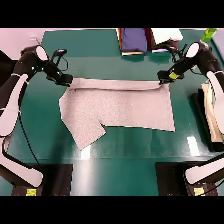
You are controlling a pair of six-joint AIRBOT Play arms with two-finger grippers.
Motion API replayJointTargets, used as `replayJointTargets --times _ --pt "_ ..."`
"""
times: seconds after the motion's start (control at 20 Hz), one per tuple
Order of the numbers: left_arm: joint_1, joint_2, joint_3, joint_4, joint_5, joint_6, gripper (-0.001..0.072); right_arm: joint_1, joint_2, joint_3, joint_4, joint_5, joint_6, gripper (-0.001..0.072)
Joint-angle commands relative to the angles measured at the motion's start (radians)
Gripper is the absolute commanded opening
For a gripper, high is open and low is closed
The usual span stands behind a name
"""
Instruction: Fold the shirts.
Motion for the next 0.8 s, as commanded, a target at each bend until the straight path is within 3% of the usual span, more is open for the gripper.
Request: replayJointTargets --times 0.0,0.05,0.1,0.25,0.4,0.75 --pt "0.001 0.002 -0.04 -0.005 0.003 -0.007 0.0025 0.001 0.002 -0.042 0.01 -0.008 -0.001 0.0019" --pt "0.001 0.003 -0.04 -0.005 0.0 -0.008 0.0141 0.001 0.003 -0.042 0.01 -0.002 -0.001 0.0168" --pt "0.001 0.006 -0.04 -0.003 -0.01 -0.022 0.0397 0.001 0.003 -0.037 0.01 0.006 -0.001 0.039" --pt "0.001 0.035 -0.022 0.032 -0.106 -0.061 0.0426 -0.012 0.029 0.003 0.007 0.072 -0.002 0.0399" --pt "0.001 0.167 -0.089 0.068 -0.123 -0.112 0.0427 -0.014 0.141 -0.004 0.007 0.14 -0.012 0.0399" --pt "0.001 0.608 -0.734 0.062 -0.007 -0.233 0.0428 0.001 0.446 -0.275 0.01 0.041 -0.012 0.04"
